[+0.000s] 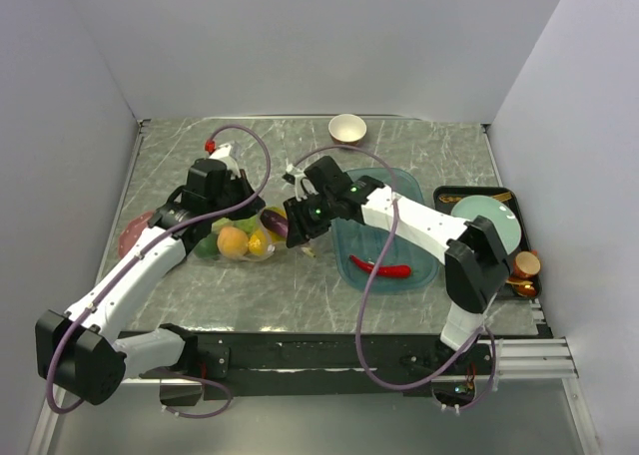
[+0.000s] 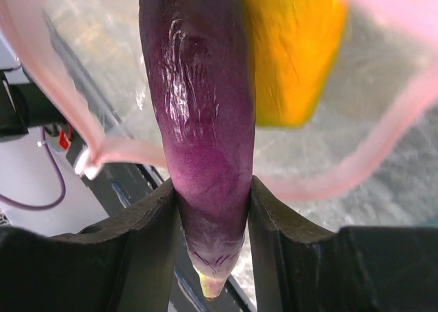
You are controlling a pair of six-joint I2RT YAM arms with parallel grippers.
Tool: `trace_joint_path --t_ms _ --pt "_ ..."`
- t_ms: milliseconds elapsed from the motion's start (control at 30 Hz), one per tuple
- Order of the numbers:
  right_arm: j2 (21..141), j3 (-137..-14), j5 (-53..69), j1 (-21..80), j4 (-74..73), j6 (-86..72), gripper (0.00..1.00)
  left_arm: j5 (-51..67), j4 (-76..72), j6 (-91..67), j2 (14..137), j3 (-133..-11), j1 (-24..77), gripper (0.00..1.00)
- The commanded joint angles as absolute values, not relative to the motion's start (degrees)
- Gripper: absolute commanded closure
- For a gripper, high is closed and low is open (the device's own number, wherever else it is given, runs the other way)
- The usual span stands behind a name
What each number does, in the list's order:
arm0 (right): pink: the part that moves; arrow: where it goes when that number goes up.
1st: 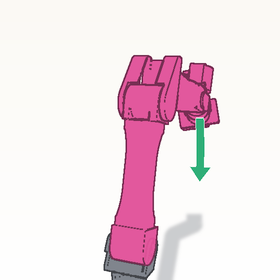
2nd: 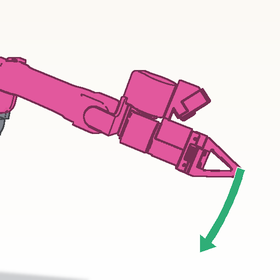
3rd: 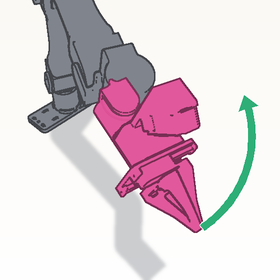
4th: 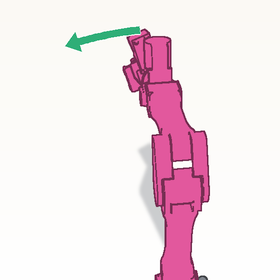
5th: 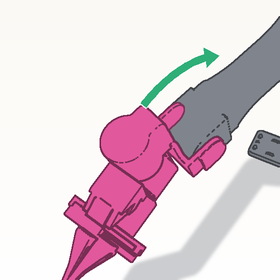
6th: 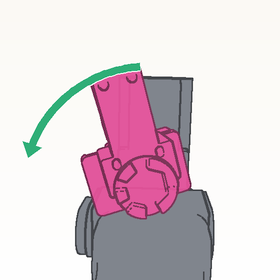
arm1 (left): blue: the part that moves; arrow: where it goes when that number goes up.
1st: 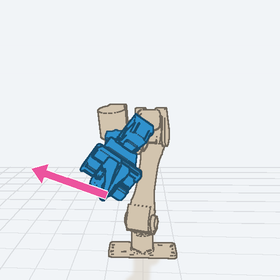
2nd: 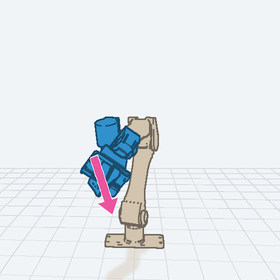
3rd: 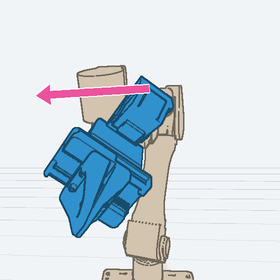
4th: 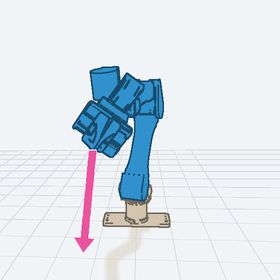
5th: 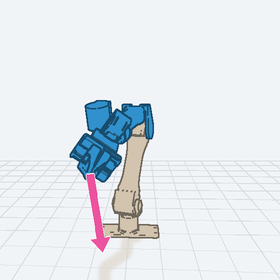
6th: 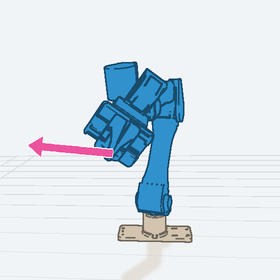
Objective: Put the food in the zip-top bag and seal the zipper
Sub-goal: Place the fake vegetable in the zipper food storage bag.
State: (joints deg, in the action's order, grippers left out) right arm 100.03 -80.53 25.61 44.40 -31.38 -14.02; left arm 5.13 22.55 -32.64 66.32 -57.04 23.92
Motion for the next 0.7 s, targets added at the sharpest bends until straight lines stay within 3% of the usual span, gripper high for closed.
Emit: trace_joint_path --t_ms 0,667 --pt "101.33 -85.78 26.71 44.91 -31.38 -13.01 0.6 5.54 22.32 -32.87 63.9 -59.15 23.82 0.99" --pt "109.07 -97.82 28.39 45.09 -36.82 -9.4 0.52 6.5 23.2 -33.13 62.49 -58.71 23.91 0.99"
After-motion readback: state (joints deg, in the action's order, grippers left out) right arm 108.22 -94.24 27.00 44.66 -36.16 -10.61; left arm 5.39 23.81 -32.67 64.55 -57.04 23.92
